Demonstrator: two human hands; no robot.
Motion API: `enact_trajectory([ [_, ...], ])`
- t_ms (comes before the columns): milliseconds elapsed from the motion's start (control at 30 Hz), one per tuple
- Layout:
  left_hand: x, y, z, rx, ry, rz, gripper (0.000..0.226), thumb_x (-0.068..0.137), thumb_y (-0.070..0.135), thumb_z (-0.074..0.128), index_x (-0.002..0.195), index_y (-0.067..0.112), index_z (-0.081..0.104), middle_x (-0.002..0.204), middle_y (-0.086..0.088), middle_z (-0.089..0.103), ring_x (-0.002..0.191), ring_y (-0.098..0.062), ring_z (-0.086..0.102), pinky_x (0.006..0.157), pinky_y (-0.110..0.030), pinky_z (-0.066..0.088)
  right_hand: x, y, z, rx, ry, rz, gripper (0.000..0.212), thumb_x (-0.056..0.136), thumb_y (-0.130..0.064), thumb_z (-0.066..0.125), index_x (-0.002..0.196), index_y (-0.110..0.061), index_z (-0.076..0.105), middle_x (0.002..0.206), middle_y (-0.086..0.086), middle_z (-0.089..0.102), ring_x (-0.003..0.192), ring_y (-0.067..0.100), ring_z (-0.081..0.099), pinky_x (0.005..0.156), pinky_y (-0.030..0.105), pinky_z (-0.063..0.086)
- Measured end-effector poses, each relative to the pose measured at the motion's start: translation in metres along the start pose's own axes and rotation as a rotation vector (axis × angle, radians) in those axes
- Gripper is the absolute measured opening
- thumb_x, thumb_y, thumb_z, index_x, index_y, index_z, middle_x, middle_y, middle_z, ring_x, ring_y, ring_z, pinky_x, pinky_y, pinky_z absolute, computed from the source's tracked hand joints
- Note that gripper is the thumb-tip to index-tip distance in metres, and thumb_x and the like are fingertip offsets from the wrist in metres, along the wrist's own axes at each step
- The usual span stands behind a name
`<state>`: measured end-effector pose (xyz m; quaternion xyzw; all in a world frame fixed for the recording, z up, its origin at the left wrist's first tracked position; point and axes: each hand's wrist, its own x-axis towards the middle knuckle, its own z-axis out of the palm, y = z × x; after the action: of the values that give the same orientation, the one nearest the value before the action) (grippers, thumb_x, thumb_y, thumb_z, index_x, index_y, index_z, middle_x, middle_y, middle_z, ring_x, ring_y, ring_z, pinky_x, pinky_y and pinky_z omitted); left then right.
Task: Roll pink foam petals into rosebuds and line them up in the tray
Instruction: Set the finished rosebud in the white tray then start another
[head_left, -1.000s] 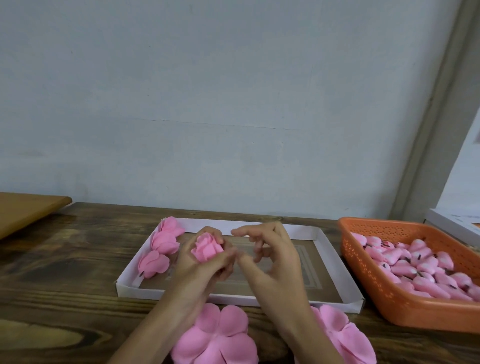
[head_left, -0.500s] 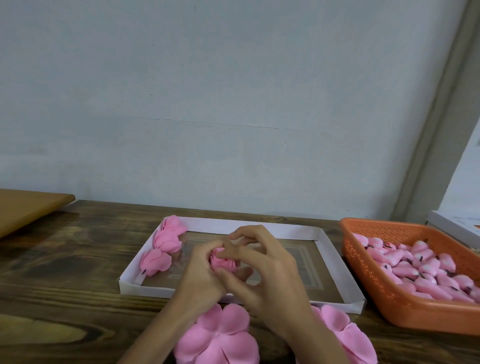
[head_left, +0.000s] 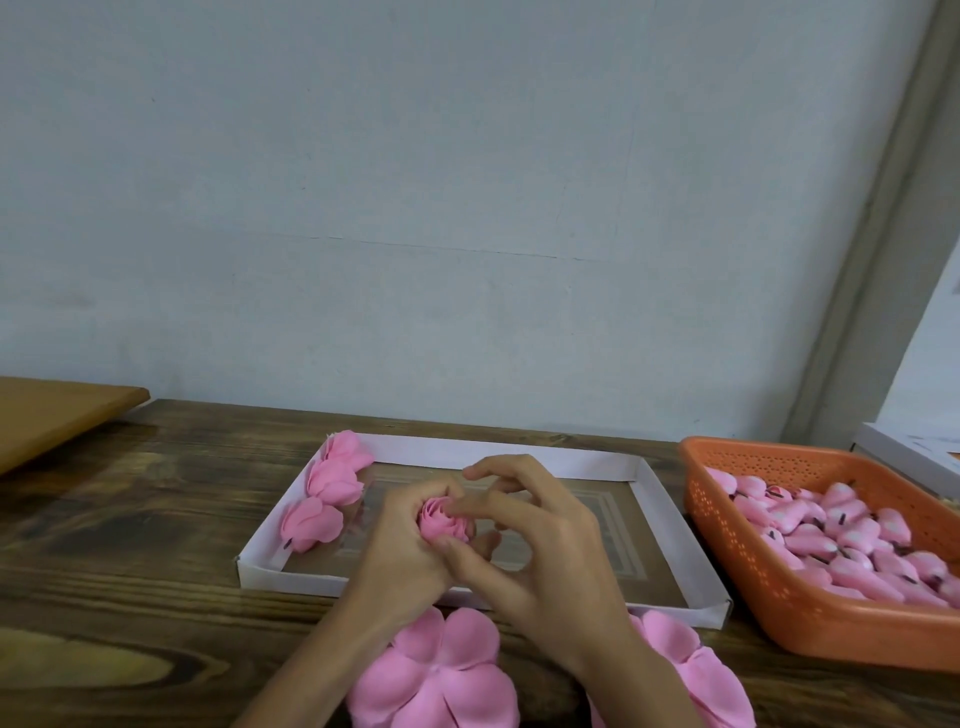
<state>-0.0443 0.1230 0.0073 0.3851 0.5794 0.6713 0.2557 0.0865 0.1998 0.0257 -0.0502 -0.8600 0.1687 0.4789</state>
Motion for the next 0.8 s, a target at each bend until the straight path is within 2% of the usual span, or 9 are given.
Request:
enact_trajectory([
  [33,-0.003,0.006,0.000,-0.064,0.032,-0.054,0.050,0.081,-0.025,0.063,0.088,0.025,0.063,0.073,0.033,0.070,0.071,0.013,0.067,0.060,-0.006,0.050,0.000,0.000,0.000,-0.013,-0.006,-0.004,0.018,0.087,-0.043,0.077,0.099,-0.029,0.080,0.123,-0.014,0.062,0.096,0.007,0.063,0.079,0.031,0.055],
  [133,-0.003,-0.002,0.000,0.068,0.021,0.041,0.039,0.077,-0.019,0.069,0.082,0.020,0.062,0.065,0.017,0.070,0.064,0.003,0.066,0.056,-0.011,0.050,0.000,0.001,-0.002,-0.037,-0.054,-0.010,0.018,0.088,-0.046,0.074,0.099,-0.032,0.079,0.126,-0.016,0.058,0.097,0.006,0.061,0.075,0.032,0.054],
  [233,-0.001,0.006,0.005,-0.049,0.019,0.058,0.023,0.066,-0.005,0.075,0.062,0.004,0.054,0.059,-0.011,0.049,0.057,-0.017,0.048,0.052,-0.019,0.039,0.000,0.003,-0.003,0.052,-0.075,0.017,0.023,0.088,-0.044,0.075,0.108,-0.034,0.076,0.128,-0.015,0.056,0.104,0.009,0.062,0.080,0.028,0.053],
  [300,0.000,0.006,0.002,-0.074,0.094,0.088,0.023,0.071,0.002,0.078,0.065,0.000,0.056,0.058,-0.020,0.045,0.053,-0.020,0.048,0.044,-0.023,0.039,0.000,0.003,-0.002,0.179,-0.051,0.078,0.034,0.085,-0.038,0.080,0.116,-0.033,0.070,0.123,-0.012,0.059,0.107,0.016,0.063,0.080,0.027,0.054],
  [367,0.000,0.007,-0.004,-0.164,0.102,0.081,0.028,0.068,0.016,0.080,0.062,0.008,0.054,0.056,-0.015,0.045,0.050,-0.021,0.046,0.044,-0.025,0.039,0.000,0.002,0.000,0.285,-0.018,0.168,0.038,0.081,-0.038,0.082,0.115,-0.035,0.064,0.114,-0.010,0.062,0.103,0.021,0.063,0.076,0.030,0.056],
  [533,0.003,0.010,-0.009,-0.396,0.098,0.012,0.034,0.061,0.032,0.082,0.072,0.014,0.055,0.072,-0.012,0.047,0.070,-0.024,0.050,0.061,-0.036,0.044,-0.004,-0.006,0.018,0.301,-0.047,0.283,0.034,0.076,-0.038,0.083,0.101,-0.035,0.061,0.101,-0.011,0.067,0.097,0.017,0.068,0.073,0.034,0.058],
  [667,-0.002,0.008,-0.008,-0.459,0.056,-0.106,0.039,0.064,0.038,0.085,0.077,0.024,0.051,0.078,-0.005,0.042,0.068,-0.015,0.048,0.056,-0.031,0.043,-0.010,-0.014,0.033,0.262,-0.020,0.260,0.036,0.075,-0.028,0.085,0.104,-0.031,0.065,0.103,-0.013,0.069,0.096,0.013,0.069,0.078,0.033,0.058],
  [733,-0.005,0.010,-0.005,-0.492,0.045,-0.118,0.035,0.067,0.037,0.088,0.077,0.024,0.057,0.077,-0.002,0.048,0.067,-0.012,0.052,0.054,-0.026,0.045,-0.012,-0.018,0.037,0.265,0.012,0.272,0.036,0.076,-0.025,0.083,0.106,-0.031,0.065,0.103,-0.013,0.069,0.094,0.012,0.071,0.078,0.034,0.059],
  [800,-0.008,0.013,-0.002,-0.526,0.028,-0.115,0.036,0.069,0.035,0.089,0.089,0.018,0.064,0.085,-0.006,0.060,0.071,-0.014,0.060,0.054,-0.025,0.049,-0.012,-0.019,0.039,0.283,0.043,0.297,0.034,0.077,-0.022,0.082,0.107,-0.028,0.066,0.103,-0.013,0.070,0.091,0.011,0.072,0.077,0.035,0.060],
])
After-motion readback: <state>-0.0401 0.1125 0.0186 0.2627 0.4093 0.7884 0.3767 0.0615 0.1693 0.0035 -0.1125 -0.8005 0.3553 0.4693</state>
